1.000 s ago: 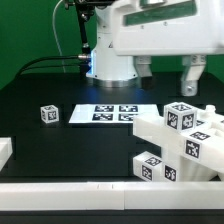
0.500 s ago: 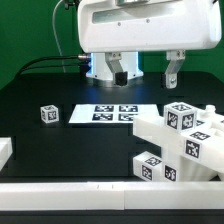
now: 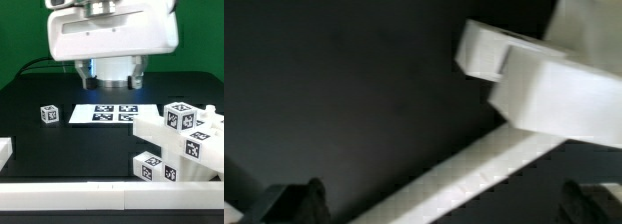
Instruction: Assemble chair
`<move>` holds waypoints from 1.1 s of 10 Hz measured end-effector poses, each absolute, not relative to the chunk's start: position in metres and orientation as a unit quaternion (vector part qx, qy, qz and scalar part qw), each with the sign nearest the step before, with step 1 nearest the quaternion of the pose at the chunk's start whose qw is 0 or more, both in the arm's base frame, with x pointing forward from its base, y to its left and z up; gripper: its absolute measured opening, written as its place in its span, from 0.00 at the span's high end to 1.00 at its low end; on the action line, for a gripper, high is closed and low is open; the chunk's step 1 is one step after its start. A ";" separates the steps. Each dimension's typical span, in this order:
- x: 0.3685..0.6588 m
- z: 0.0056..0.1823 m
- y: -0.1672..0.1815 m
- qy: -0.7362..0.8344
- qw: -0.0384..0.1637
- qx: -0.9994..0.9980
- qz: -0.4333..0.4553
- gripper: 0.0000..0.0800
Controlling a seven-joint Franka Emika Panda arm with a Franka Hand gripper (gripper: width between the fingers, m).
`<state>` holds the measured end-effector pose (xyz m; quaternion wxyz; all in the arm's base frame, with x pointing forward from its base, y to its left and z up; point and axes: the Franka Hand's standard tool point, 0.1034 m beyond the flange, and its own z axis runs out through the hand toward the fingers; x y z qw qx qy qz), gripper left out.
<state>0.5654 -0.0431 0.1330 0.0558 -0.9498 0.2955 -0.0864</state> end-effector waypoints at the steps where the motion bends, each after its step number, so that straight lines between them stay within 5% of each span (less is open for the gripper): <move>1: 0.561 0.129 -0.052 0.299 0.052 -0.949 -0.086 0.19; 5: 0.559 0.129 -0.050 0.291 0.055 -0.952 -0.085 0.19; 8: 0.519 0.120 -0.068 0.340 0.095 -0.933 -0.071 0.19; 11: 0.520 0.119 -0.069 0.340 0.093 -0.933 -0.074 0.19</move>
Offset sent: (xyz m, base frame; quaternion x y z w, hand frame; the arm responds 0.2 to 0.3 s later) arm 0.0000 0.0000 0.0000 0.0000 0.0000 0.0000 1.0000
